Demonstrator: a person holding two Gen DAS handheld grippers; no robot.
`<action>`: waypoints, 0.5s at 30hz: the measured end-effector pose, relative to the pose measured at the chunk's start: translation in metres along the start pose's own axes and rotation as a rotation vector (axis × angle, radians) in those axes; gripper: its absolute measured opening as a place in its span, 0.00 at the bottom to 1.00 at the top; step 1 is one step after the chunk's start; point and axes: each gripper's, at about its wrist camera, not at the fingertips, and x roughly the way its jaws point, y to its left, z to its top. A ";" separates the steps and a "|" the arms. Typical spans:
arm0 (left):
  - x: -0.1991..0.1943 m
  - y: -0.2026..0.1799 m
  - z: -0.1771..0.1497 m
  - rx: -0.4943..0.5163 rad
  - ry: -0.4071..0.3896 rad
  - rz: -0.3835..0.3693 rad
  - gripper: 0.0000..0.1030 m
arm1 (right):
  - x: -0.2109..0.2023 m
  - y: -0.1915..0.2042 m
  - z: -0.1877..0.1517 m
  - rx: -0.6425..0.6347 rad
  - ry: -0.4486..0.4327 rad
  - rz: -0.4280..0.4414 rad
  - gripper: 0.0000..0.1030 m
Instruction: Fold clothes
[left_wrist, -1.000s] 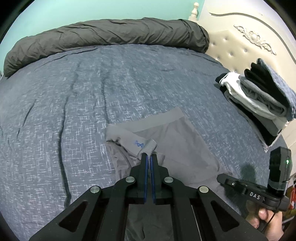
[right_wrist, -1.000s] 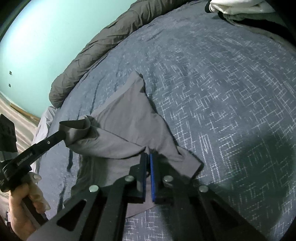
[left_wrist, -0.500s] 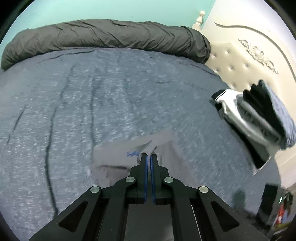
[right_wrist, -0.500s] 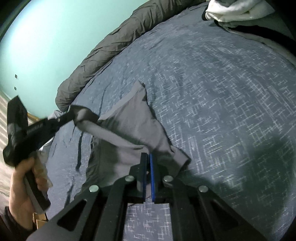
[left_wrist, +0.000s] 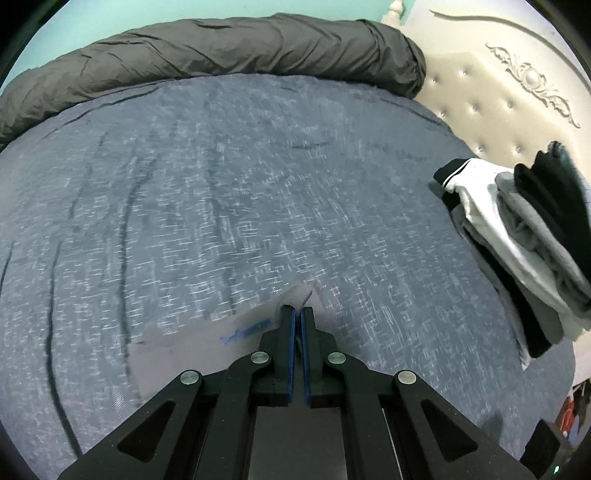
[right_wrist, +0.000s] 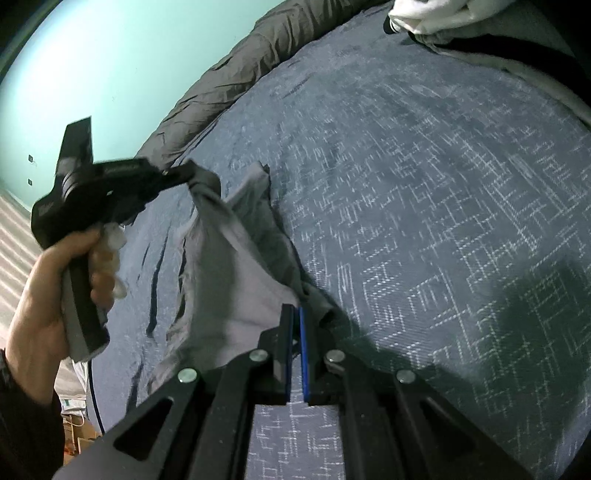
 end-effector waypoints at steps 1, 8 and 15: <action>0.005 -0.001 0.001 -0.005 0.006 0.002 0.03 | 0.000 -0.002 -0.001 0.003 0.004 0.001 0.03; 0.034 -0.002 0.004 -0.031 0.057 -0.015 0.13 | 0.002 -0.004 -0.004 -0.006 0.025 -0.005 0.03; -0.009 0.026 0.004 -0.039 -0.023 -0.019 0.37 | 0.002 -0.007 -0.006 -0.002 0.038 -0.005 0.03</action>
